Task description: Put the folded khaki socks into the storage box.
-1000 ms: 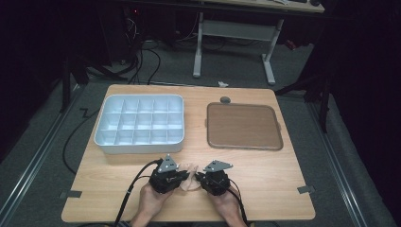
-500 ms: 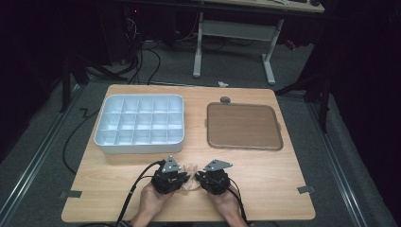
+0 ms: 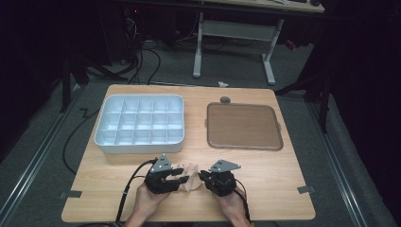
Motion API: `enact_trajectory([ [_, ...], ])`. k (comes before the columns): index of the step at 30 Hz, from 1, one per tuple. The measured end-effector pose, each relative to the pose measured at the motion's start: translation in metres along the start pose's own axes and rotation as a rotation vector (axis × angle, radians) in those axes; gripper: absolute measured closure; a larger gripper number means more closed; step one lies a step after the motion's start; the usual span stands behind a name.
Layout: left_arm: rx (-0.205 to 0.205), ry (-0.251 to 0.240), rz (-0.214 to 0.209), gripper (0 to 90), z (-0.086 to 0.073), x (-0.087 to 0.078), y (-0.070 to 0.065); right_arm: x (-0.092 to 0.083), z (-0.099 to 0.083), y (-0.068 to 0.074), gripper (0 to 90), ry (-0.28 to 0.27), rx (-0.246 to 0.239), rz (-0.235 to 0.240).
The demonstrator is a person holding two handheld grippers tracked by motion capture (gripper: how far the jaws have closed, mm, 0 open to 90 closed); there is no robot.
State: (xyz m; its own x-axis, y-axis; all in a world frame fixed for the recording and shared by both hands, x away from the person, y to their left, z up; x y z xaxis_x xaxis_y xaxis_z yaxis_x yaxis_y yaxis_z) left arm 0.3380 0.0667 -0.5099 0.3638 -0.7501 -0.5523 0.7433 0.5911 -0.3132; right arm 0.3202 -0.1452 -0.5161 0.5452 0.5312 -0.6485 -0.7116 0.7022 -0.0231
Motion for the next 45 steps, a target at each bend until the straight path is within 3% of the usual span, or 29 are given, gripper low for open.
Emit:
enact_trajectory([
  [7, -0.030, -0.026, 0.010, 59.8, 0.001, -0.010, 0.006, -0.009, 0.008, 0.008, 86.1, -0.014, -0.042, 0.008],
  [16, -0.078, 0.029, 0.086, 53.6, -0.006, 0.004, 0.018, -0.012, 0.022, 0.026, 86.5, -0.043, -0.092, 0.036],
  [22, -0.097, 0.058, 0.112, 52.0, -0.010, 0.009, 0.019, 0.002, 0.027, 0.042, 86.3, -0.023, -0.126, 0.062],
  [26, -0.114, 0.058, 0.130, 52.3, -0.013, 0.010, 0.019, 0.013, 0.019, 0.040, 86.3, 0.014, -0.119, 0.060],
  [30, -0.154, 0.038, 0.140, 52.9, -0.016, 0.013, 0.015, 0.013, 0.010, 0.032, 86.3, 0.031, -0.095, 0.040],
  [34, -0.147, 0.040, 0.152, 52.6, -0.018, 0.013, 0.017, 0.013, 0.004, 0.025, 86.1, 0.044, -0.083, 0.019],
  [43, -0.051, 0.089, 0.208, 49.4, -0.021, 0.014, 0.016, 0.019, -0.004, 0.019, 85.7, 0.069, -0.092, -0.011],
  [45, -0.054, 0.095, 0.213, 48.9, -0.021, 0.014, 0.015, 0.022, -0.005, 0.017, 85.6, 0.072, -0.091, -0.014],
])
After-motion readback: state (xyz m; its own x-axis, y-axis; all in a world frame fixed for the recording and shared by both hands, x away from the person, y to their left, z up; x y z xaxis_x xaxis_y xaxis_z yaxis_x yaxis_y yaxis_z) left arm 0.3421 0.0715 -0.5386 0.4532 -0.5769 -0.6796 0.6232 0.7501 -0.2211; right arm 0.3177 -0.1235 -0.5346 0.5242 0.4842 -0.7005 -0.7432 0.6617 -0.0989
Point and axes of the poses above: each handheld gripper's, and its own axes: x roughly forward along the jaws, z roughly out of its top, y roughly to its left, the point moved 2 cm from there along x, roughly forward along the jaws, and after that the axes turned 8 degrees about -x, right-handed, at the moved point
